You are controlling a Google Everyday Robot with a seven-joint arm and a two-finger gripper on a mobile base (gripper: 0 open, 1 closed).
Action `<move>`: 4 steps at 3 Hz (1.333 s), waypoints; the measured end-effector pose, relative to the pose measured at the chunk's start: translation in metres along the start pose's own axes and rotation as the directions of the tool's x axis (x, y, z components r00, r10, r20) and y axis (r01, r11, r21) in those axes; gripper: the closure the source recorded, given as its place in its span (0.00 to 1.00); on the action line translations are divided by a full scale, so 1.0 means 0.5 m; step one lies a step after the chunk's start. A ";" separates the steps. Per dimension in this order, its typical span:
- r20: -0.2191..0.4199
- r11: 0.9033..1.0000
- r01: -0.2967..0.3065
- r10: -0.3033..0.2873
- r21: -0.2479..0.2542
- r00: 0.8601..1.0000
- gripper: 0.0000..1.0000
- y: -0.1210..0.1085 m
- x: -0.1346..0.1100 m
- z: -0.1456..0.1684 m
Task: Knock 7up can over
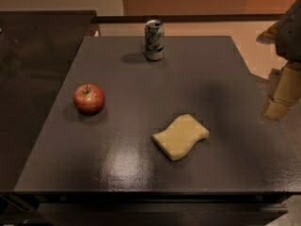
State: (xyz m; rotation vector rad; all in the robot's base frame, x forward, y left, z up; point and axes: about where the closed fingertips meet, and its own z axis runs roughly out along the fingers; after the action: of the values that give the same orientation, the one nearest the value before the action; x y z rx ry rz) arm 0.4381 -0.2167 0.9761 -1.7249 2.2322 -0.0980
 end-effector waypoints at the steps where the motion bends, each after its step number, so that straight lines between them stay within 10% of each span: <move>1: 0.000 1.000 0.000 0.000 0.000 1.000 0.00 0.000 0.000 0.000; 4: 0.132 0.999 0.024 -0.027 0.031 0.991 0.00 -0.086 -0.078 0.053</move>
Offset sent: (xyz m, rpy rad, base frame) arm 0.0134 0.0097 -0.0031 0.0411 -0.0029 0.0220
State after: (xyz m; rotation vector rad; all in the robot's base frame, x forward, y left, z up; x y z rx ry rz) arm 0.4946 -0.1876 0.9695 -1.6935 2.1042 -0.0213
